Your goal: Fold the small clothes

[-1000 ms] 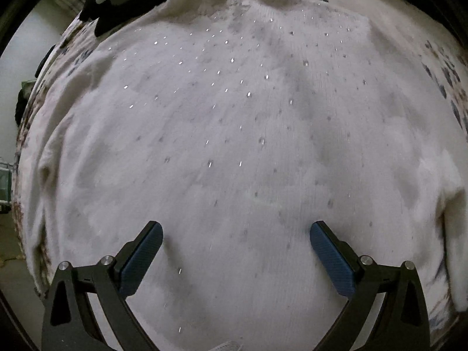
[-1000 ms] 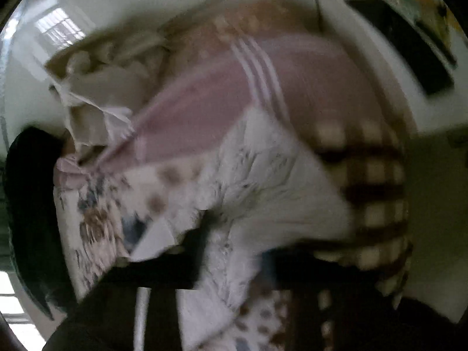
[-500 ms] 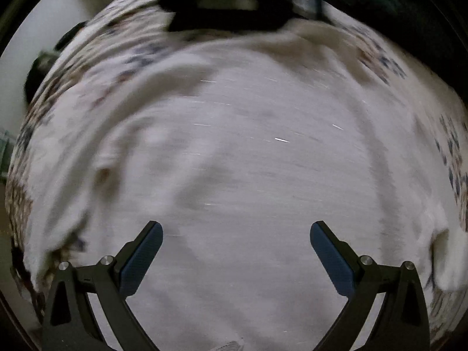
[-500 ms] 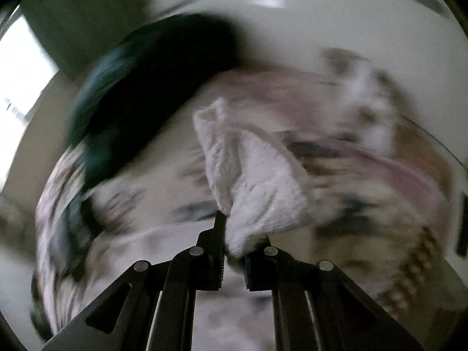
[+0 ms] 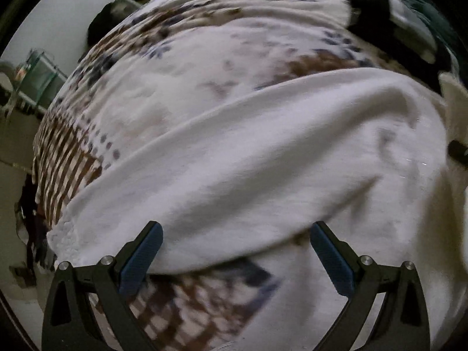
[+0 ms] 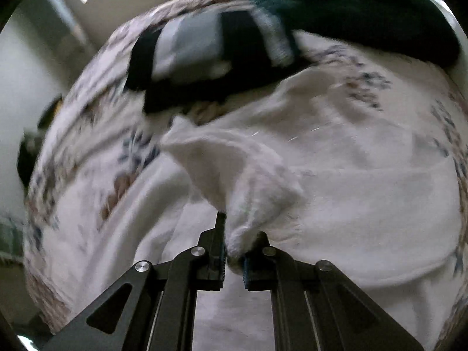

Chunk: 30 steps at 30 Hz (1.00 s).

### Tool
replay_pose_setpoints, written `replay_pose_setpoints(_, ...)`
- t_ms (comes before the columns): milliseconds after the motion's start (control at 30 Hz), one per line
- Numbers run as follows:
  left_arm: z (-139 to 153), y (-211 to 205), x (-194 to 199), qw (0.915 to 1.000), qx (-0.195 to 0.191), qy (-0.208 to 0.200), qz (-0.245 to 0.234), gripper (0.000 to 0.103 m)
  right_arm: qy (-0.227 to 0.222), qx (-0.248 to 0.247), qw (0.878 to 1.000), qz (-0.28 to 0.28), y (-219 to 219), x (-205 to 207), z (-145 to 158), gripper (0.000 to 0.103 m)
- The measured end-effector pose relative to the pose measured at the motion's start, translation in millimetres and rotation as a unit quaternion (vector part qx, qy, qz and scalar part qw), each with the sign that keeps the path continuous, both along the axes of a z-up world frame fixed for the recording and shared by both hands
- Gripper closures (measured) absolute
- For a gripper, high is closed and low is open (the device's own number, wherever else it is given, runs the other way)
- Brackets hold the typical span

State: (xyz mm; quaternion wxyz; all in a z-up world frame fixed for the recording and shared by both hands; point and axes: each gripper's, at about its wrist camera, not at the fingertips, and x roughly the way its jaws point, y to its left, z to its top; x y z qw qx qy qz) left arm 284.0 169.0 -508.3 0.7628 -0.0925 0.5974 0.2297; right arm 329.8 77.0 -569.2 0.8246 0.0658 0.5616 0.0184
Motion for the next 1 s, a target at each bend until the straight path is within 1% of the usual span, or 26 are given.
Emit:
replay_pose_setpoints(67, -2.5, 5.9, -4.5, 1.0000, -0.005, 0.001, 0.006, 0.000, 0.022, -0.017, 0.999, 0.022, 18.8, 0.0, -18.8, 0.095)
replay_pose_setpoints(100, -3.9, 9.0, -5.7, 0.9999, -0.009, 0.002, 0.009, 0.000, 0.047, -0.026, 0.998, 0.033, 26.4, -0.2, -32.7, 0.094)
replay_pose_setpoints(167, -1.3, 15.7, -10.2, 0.9998, -0.017, 0.000, 0.012, 0.000, 0.079, -0.010, 0.996, 0.035, 24.2, 2.2, -47.8, 0.091)
replay_pose_setpoints(200, 1.9, 19.7, -14.4, 0.9996, -0.022, -0.004, 0.014, 0.000, 0.094, 0.014, 0.995, 0.035, 17.9, -0.3, -50.3, 0.082)
replay_pose_setpoints(233, 6.4, 24.1, -21.2, 0.9994, -0.028, -0.005, 0.019, 0.000, 0.102, 0.038, 0.994, 0.033, 10.8, -2.8, -48.6, 0.065)
replay_pose_setpoints(267, 10.3, 26.9, -28.7, 0.9990, -0.037, -0.006, 0.026, 0.000, 0.102, 0.060, 0.993, 0.026, -0.5, -8.2, -43.2, 0.053)
replay_pose_setpoints(300, 14.5, 33.5, -38.8, 0.9980, -0.050, -0.007, 0.037, 0.000, 0.098, 0.063, 0.993, 0.016, -9.9, -14.0, -36.3, 0.033)
replay_pose_setpoints(333, 18.7, 41.4, -51.5, 0.9967, -0.063, -0.006, 0.052, 0.000, 0.090, 0.058, 0.994, 0.004, -22.1, -22.3, -26.8, 0.030)
replay_pose_setpoints(367, 21.1, 47.1, -62.3, 0.9953, -0.072, -0.004, 0.065, 0.000, 0.087, 0.051, 0.995, 0.000, -31.1, -27.7, -19.9, 0.030)
replay_pose_setpoints(400, 22.4, 56.2, -75.4, 0.9929, -0.084, -0.002, 0.083, 0.000, 0.086, 0.036, 0.996, -0.006, -40.8, -34.6, -13.8, 0.026)
replay_pose_setpoints(433, 21.8, 65.7, -89.5, 0.9894, -0.098, 0.003, 0.107, 0.000, 0.087, 0.020, 0.996, -0.015, -51.9, -40.9, -7.8, 0.020)
replay_pose_setpoints(467, 20.0, 74.0, -101.6, 0.9851, -0.113, 0.006, 0.129, 0.000, 0.089, 0.010, 0.996, -0.025, -63.2, -46.0, -2.5, 0.018)
replay_pose_setpoints(500, 16.0, 86.6, -115.2, 0.9777, -0.136, 0.007, 0.160, 0.000, 0.092, 0.000, 0.995, -0.033, -71.8, -49.8, 0.2, 0.014)
replay_pose_setpoints(533, 10.6, 101.9, -130.3, 0.9673, -0.157, 0.003, 0.199, 0.000, 0.094, -0.018, 0.994, -0.043, -81.6, -53.1, 2.9, 0.012)
replay_pose_setpoints(567, 6.5, 112.5, -139.4, 0.9599, -0.167, -0.001, 0.225, 0.000, 0.096, -0.035, 0.994, -0.048, -89.8, -56.7, 5.4, 0.012)
replay_pose_setpoints(600, -1.1, 127.4, -151.7, 0.9466, -0.184, -0.009, 0.265, 0.000, 0.097, -0.046, 0.993, -0.050, -97.5, -61.8, 6.2, 0.012)
replay_pose_setpoints(633, -10.0, 143.4, -163.2, 0.9300, -0.202, -0.018, 0.307, 0.000, 0.100, -0.052, 0.992, -0.051, -104.4, -65.6, 7.0, 0.012)
replay_pose_setpoints(667, -16.5, 155.6, -171.3, 0.9159, -0.215, -0.028, 0.338, 0.000, 0.104, -0.061, 0.991, -0.051, -109.0, -69.5, 4.8, 0.012)
replay_pose_setpoints(700, -23.9, 170.3, -180.3, 0.8966, -0.231, -0.046, 0.375, 0.000, 0.107, -0.068, 0.991, -0.051, -111.9, -71.7, 3.6, 0.012)
replay_pose_setpoints(767, -33.5, 193.7, -191.4, 0.8622, -0.257, -0.088, 0.428, 0.000, 0.114, -0.078, 0.989, -0.050, -113.9, -74.0, 0.9, 0.012)
replay_pose_setpoints(800, -36.6, 204.7, -195.7, 0.8450, -0.263, -0.109, 0.453, 0.000, 0.117, -0.087, 0.988, -0.048, -112.6, -76.2, -1.4, 0.012)
replay_pose_setpoints(867, -36.8, 221.8, -203.2, 0.8163, -0.256, -0.154, 0.495, 0.001, 0.114, -0.117, 0.986, -0.043, -108.1, -80.8, -3.4, 0.012)
replay_pose_setpoints(900, -36.0, 228.7, -207.2, 0.8019, -0.247, -0.171, 0.516, 0.010, 0.114, -0.126, 0.985, -0.043, -104.2, -82.0, -4.5, 0.012)
replay_pose_setpoints(933, -34.9, 234.8, -210.0, 0.7913, -0.236, -0.182, 0.534, 0.031, 0.116, -0.132, 0.984, -0.042, -98.2, -81.6, -6.8, 0.012)
replay_pose_setpoints(967, -35.4, 247.3, -212.1, 0.7854, -0.226, -0.183, 0.547, 0.046, 0.117, -0.138, 0.983, -0.041, -94.7, -82.0, -8.3, 0.012)
replay_pose_setpoints(1000, -34.2, 251.4, -212.9, 0.7859, -0.213, -0.177, 0.553, 0.081, 0.117, -0.144, 0.982, -0.041, -89.2, -80.1, -9.5, 0.012)
